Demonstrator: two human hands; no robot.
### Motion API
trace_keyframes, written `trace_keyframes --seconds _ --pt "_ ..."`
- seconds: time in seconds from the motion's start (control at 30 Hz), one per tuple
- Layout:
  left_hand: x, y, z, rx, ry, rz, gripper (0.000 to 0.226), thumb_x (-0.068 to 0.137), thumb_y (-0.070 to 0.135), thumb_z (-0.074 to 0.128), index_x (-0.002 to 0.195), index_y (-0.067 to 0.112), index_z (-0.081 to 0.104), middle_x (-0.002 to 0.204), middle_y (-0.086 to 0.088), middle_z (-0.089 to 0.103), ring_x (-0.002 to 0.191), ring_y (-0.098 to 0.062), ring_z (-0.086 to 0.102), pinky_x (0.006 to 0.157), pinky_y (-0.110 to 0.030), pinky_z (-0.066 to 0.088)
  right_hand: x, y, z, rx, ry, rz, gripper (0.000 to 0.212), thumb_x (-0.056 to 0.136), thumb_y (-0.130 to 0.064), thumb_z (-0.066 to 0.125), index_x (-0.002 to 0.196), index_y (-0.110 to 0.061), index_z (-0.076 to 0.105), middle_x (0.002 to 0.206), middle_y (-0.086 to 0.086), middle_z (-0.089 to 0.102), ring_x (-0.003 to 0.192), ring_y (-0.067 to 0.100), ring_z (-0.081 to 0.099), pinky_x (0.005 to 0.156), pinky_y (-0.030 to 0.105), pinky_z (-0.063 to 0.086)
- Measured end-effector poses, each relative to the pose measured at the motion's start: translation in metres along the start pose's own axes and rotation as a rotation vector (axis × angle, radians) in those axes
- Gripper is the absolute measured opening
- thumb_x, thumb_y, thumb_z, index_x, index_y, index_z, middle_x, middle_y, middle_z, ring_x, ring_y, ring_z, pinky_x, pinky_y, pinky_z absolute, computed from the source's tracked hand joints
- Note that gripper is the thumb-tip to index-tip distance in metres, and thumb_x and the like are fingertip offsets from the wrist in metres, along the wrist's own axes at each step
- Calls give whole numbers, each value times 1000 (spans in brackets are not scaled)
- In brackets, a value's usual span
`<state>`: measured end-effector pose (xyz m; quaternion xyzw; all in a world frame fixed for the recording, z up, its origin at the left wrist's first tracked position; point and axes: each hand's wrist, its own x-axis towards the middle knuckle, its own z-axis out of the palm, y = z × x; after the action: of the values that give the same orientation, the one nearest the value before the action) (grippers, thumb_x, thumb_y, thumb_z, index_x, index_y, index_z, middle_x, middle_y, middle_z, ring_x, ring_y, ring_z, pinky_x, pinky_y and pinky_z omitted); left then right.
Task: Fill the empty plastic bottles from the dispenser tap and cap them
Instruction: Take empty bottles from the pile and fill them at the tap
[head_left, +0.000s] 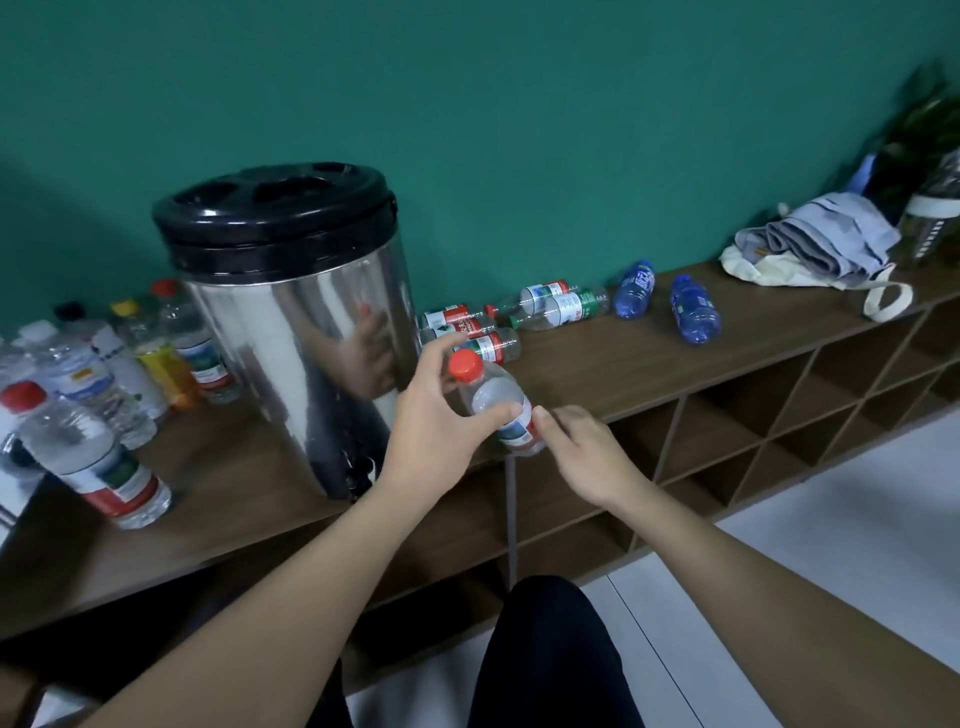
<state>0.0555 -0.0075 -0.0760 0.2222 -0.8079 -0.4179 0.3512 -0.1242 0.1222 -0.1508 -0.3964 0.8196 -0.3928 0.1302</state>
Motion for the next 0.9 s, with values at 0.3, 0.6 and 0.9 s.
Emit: trace_keyframes --seconds 0.3,0.6,0.9 --pt "-37 11 -43 -138 -42 11 49 107 30 77 146 24 47 136 15 73 126 -4 72 107 -42 63 -30 -106 -12 32 12 -243 55 112 -65 39 138 -29 72 133 -10 67 124 5 60 109 37 50" --pt "-60 34 -65 -62 -53 25 50 106 40 77 151 37 56 139 23 70 131 1 66 113 -39 59 -48 -193 -25 -56 80 -473 32 102 -57 69 100 -26 72 86 -8 63 77 9 58 69 26 46" --pt "-80 25 -75 -120 38 -101 56 90 50 91 132 41 56 120 23 72 110 -1 72 101 -43 64 -43 -211 -39 50 70 -459 39 101 -56 70 81 -23 76 70 7 66 61 9 51 63 34 46"
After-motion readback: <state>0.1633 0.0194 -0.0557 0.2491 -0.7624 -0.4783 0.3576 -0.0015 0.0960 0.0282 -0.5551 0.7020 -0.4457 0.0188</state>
